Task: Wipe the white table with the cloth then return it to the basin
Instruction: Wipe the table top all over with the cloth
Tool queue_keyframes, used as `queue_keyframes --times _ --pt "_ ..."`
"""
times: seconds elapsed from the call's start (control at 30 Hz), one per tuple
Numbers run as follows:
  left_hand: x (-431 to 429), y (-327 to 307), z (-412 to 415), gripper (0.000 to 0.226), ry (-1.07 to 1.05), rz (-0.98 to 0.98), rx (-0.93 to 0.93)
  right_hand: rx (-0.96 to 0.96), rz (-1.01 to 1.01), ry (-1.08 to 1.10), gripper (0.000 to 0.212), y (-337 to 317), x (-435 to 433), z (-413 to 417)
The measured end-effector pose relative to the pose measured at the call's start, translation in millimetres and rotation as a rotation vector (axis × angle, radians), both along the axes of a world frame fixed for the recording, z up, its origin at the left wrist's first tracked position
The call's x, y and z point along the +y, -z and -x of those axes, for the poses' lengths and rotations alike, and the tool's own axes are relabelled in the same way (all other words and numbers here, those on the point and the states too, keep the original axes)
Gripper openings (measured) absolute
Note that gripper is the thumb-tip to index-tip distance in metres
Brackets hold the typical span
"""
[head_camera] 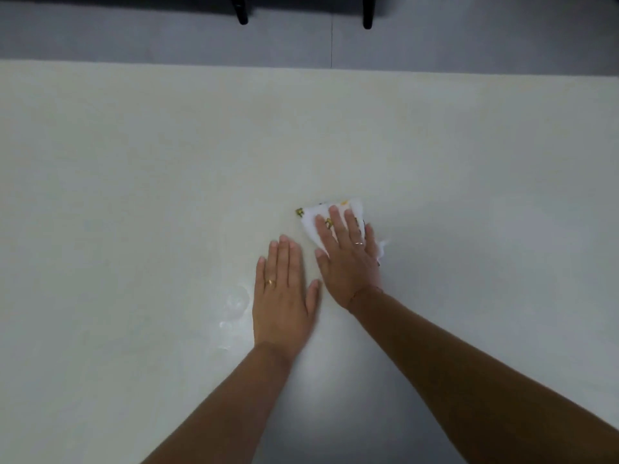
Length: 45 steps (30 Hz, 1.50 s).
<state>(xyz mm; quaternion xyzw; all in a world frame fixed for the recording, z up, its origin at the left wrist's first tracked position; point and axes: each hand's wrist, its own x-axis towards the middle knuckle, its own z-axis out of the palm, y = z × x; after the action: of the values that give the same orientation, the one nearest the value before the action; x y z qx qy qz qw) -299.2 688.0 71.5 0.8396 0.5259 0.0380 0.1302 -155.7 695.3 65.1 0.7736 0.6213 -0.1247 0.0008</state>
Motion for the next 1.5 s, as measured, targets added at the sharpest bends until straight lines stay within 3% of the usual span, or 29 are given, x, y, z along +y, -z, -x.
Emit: queue_keyframes --times 0.07,0.13,0.27,0.33,0.47,0.57,0.7,0.8,0.9,0.97,1.03,1.17,1.27,1.33,1.4,1.5 --pt "-53 1 12 0.065 0.052 0.045 -0.033 0.000 -0.040 -0.167 0.056 0 -10 -24" --pt "-89 6 26 0.065 0.105 0.084 -0.009 -0.032 -0.045 -0.141 0.055 1 -16 -50" --pt "-98 13 32 0.066 0.097 0.073 0.020 -0.010 -0.031 0.302 0.055 4 -22 -50" --pt "-96 12 30 0.066 0.097 0.088 0.040 0.020 -0.024 0.414 0.057 2 -26 -20" --pt "-97 11 31 0.065 0.100 0.097 0.054 0.016 -0.044 0.082 0.058 0 -62 27" --pt "-97 10 32 0.065 0.099 0.097 0.035 -0.038 -0.079 -0.101 0.056 0 -81 -9" --pt "-96 11 31 0.066 0.099 0.078 0.028 -0.034 0.027 0.237 0.056 0 -101 -52" --pt "-96 12 31 0.066 0.090 0.069 0.032 0.012 0.033 0.481 0.058 2 -98 -14" --pt "-98 14 32 0.067 0.098 0.055 0.059 -0.024 0.009 0.232 0.060 3 -114 37" --pt "-98 15 32 0.068 0.104 0.053 0.081 -0.017 -0.035 0.001 0.058 1 -128 32" --pt "-98 14 32 0.068 0.099 0.063 0.078 -0.026 -0.047 -0.070 0.056 1 -140 6" --pt "-98 7 31 0.072 0.103 0.084 0.061 -0.038 0.043 0.281 0.057 0 -158 -24" --pt "-114 0 40 0.070 0.067 0.081 0.023 0.020 0.034 0.521 0.059 -1 -157 14" --pt "-140 -1 51 0.067 0.067 0.086 0.008 0.021 0.032 0.447 0.061 0 -165 48" --pt "-169 1 64 0.065 0.108 0.097 0.021 0.014 0.021 0.226 0.059 -3 -184 70" --pt "-194 7 80 0.065 0.148 0.115 0.052 0.000 -0.025 -0.060 0.056 -6 -205 48"
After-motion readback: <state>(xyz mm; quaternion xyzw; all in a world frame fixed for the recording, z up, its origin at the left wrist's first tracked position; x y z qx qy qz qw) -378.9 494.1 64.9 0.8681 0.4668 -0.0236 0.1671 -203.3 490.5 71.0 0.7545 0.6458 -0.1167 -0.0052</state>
